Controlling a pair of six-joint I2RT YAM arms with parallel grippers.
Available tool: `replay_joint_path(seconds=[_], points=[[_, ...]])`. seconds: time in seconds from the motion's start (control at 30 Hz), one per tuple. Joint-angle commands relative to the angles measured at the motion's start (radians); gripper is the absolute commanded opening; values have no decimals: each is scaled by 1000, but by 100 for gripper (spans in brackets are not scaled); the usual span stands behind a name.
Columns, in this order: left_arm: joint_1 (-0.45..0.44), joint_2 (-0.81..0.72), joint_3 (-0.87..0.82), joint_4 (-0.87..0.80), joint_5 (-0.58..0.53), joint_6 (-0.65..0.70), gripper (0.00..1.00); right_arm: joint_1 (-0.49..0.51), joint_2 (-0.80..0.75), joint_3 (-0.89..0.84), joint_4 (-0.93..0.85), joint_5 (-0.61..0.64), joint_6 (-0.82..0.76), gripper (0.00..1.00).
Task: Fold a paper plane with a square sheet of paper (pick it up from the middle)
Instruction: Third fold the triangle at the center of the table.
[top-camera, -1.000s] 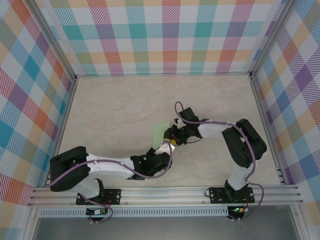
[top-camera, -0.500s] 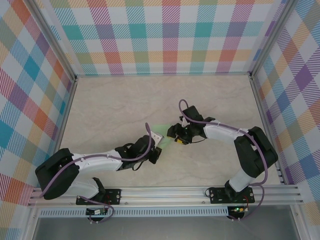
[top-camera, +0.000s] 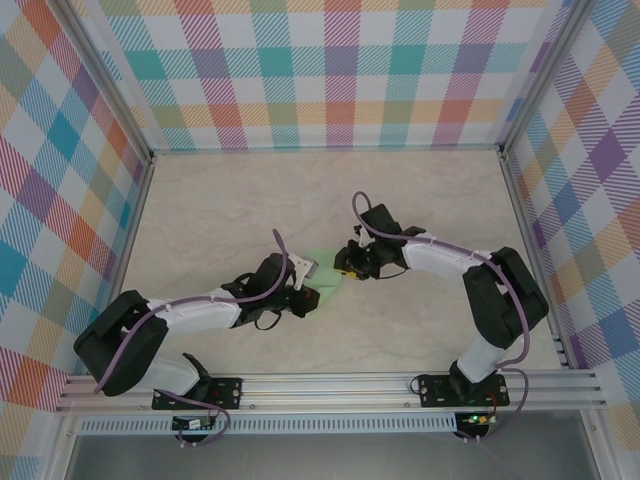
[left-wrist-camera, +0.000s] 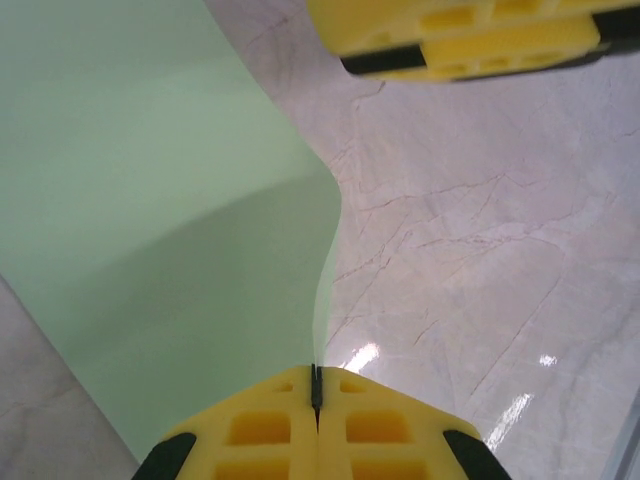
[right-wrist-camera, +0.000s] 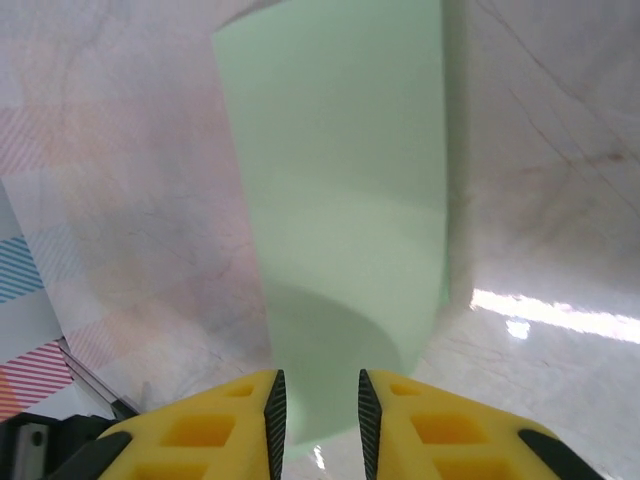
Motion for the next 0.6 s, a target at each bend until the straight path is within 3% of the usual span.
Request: replay_joint_path(seconds=[0.0, 0.57], points=[[27, 21, 18, 4, 86, -20, 0, -6, 52, 59, -27, -21, -43, 28], [100, 60, 44, -8, 204, -30, 1, 8, 349, 364, -229, -3, -187, 23]])
